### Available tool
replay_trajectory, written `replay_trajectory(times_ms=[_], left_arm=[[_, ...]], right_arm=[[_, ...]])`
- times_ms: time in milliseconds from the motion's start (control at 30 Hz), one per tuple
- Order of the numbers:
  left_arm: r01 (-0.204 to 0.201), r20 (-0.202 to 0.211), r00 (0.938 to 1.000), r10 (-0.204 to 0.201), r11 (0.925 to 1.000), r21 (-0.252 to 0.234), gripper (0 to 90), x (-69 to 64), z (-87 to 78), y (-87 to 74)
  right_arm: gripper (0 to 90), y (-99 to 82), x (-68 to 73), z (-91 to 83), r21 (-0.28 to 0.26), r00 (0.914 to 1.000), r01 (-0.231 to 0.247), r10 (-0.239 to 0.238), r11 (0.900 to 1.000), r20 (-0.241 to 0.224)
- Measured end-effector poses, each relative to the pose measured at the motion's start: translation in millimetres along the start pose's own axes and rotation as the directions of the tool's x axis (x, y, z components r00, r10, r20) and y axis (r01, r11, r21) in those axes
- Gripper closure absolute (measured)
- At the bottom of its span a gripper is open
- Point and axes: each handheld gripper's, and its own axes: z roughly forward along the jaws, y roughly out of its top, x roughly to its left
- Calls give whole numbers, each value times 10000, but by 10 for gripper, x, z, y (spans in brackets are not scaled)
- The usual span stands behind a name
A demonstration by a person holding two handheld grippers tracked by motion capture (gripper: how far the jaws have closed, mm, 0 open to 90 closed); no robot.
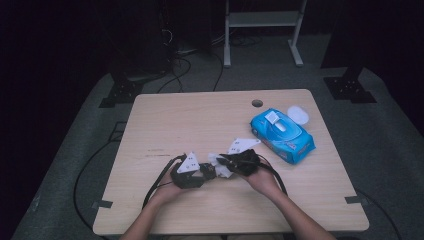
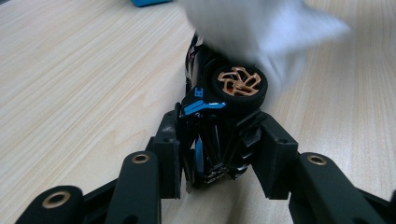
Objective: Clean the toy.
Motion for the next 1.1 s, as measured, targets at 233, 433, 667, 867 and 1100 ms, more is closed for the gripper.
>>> replay_trajectory(times_ms=[233, 433, 667, 867, 1100], left_arm=[[20, -18, 10000, -20, 10000, 4, 581, -3, 2, 0], [27, -6, 10000, -27, 10000, -3, 582, 0, 2, -1], [31, -48, 10000, -31, 10000, 45, 581, 11, -10, -4], [47, -93, 9999, -47, 10000, 25, 582, 14, -3, 0], [88, -62, 9999, -88, 10000, 24, 581, 13, 0, 0]], right_arm=[[823, -232, -424, -248, -155, 9897, -1154, 1163, 9932, 829], [823, -300, -509, -302, 37, 9852, -1310, 1298, 9914, 1123], [823, -228, -403, -248, 91, 9890, -911, 894, 9958, 1178], [824, -145, -339, -192, -39, 9940, -781, 781, 9969, 765], [824, -1, -43, 11, 41, 9998, -198, 199, 9998, -81]])
